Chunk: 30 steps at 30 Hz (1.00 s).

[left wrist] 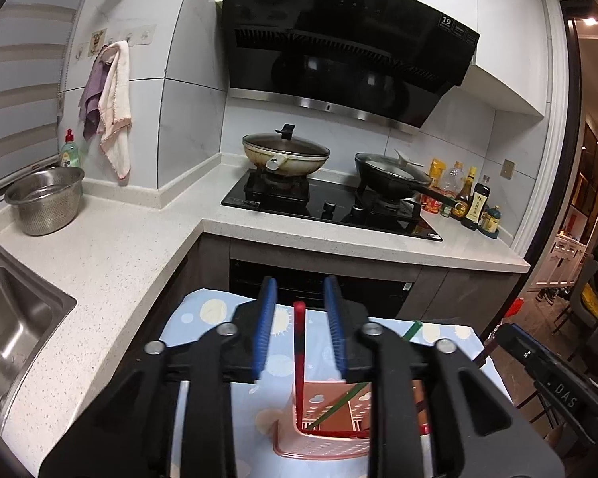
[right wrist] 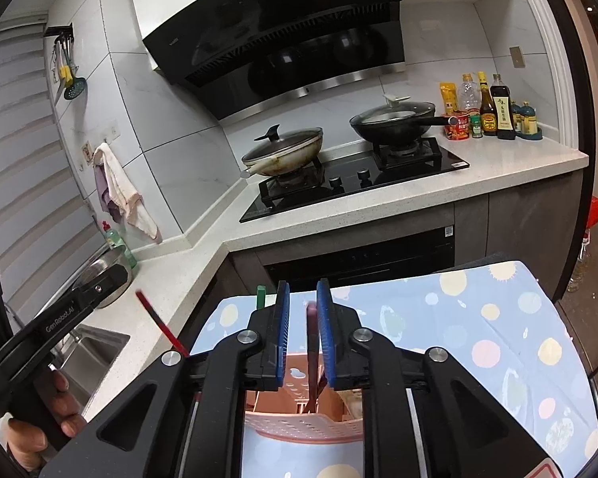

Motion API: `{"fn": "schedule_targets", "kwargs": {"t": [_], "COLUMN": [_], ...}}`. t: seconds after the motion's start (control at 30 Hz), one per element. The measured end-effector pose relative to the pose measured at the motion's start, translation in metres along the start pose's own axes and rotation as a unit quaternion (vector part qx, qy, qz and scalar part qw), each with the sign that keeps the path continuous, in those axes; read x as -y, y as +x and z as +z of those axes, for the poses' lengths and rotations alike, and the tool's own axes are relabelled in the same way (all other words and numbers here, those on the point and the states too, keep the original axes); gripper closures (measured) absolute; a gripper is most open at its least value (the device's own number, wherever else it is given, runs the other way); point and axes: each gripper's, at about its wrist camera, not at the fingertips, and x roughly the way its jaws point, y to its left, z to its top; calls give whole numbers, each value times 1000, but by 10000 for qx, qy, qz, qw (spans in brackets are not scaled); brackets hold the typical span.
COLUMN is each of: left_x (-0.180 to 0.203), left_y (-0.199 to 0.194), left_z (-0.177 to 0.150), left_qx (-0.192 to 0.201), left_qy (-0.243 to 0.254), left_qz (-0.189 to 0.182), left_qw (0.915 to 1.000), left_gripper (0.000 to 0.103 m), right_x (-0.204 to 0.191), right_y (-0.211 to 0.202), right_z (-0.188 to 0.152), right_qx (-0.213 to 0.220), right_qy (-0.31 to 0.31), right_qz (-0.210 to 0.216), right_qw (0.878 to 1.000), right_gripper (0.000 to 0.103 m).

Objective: Organize utensils
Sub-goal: 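Move both open tools back down to the remaining utensils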

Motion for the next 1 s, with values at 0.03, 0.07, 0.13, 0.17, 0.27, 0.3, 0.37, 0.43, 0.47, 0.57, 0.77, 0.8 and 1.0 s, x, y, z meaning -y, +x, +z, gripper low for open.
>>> {"fn": "schedule_targets", "kwargs": {"t": [0.03,0.07,0.13,0.17,0.27,0.3,0.37,0.43,0.47,0.57,0.77,0.8,1.0], "left_x": [-1,-1,-4,-5,-8,-8,-9,-10,-11,-12,-14,-14,-15], "left_y": [0,-2,-4,-5,-11,-13,-17,-22,-25,-35,-55,-59,-82], "left_z": [-1,-2,-3,-4,-6,-7,-8,-10,-12,-20,-48,-53,-87], "left_qx": [-7,-5,-15,-20,-4,-9,-17,-39,-48,-95,-289,-319,-594], "left_qy": [-11,-31,-63,-85,-130,-129,-123,-122,-124,-129,-150,-134,-134], "left_qz": [32,48,59,57,131,139,133,135,121,111,86,105,90], "left_qw": [10000,10000,10000,9999,9998,9998,9998,9998,9998,9998,9994,9993,9981], "left_gripper": [69,67,67,65,59,59,59,59,59,58,58,58,58], "right_x": [0,0,-1,-2,-4,-5,-7,-8,-9,-9,-2,-1,2], "right_y": [-1,-2,-6,-7,-14,-16,-22,-28,-32,-43,-64,-68,-95], "right_z": [0,0,0,0,0,-1,-2,-3,-5,-11,-30,-33,-68], "right_qx": [-1,2,27,42,62,65,86,95,101,63,-93,-106,-322], "right_qy": [-6,-23,-75,-91,-101,-107,-143,-181,-192,-233,-229,-221,-331], "right_qz": [4,0,-22,-27,-10,-4,-17,-27,-27,-18,-78,-86,-184], "right_qw": [10000,10000,10000,9999,9999,9999,9999,9998,9998,9997,9997,9997,9988], "right_gripper": [85,85,85,85,85,85,85,85,85,85,85,85,85]}}
